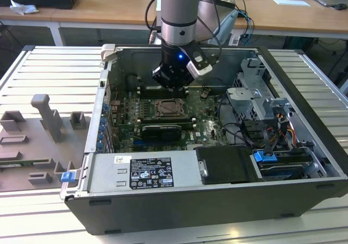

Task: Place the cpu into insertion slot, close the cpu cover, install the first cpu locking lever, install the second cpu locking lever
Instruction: 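Install the second cpu locking lever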

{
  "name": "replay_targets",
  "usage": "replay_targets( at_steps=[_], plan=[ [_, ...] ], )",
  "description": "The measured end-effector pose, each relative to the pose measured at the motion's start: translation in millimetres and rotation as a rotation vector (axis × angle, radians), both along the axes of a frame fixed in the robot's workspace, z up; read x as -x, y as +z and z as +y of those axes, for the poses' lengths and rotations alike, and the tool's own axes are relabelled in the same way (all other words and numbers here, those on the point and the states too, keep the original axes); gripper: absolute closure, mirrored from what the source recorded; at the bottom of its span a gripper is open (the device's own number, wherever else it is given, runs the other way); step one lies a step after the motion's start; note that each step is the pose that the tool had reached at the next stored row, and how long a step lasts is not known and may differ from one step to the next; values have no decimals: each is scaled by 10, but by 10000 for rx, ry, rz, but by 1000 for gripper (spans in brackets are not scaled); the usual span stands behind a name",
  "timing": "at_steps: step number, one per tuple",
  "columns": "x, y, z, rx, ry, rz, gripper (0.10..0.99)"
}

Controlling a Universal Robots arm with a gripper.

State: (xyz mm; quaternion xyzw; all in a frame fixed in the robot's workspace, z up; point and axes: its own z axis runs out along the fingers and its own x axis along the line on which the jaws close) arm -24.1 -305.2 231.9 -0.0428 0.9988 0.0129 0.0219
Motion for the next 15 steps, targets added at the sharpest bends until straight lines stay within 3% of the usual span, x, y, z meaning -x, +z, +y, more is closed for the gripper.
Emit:
replay_targets(
  at_steps=[10,15],
  plan=[
    [0,3,-67,0,-1,1,980],
    [-1,50,-80,-2,1,2,980]
  ],
)
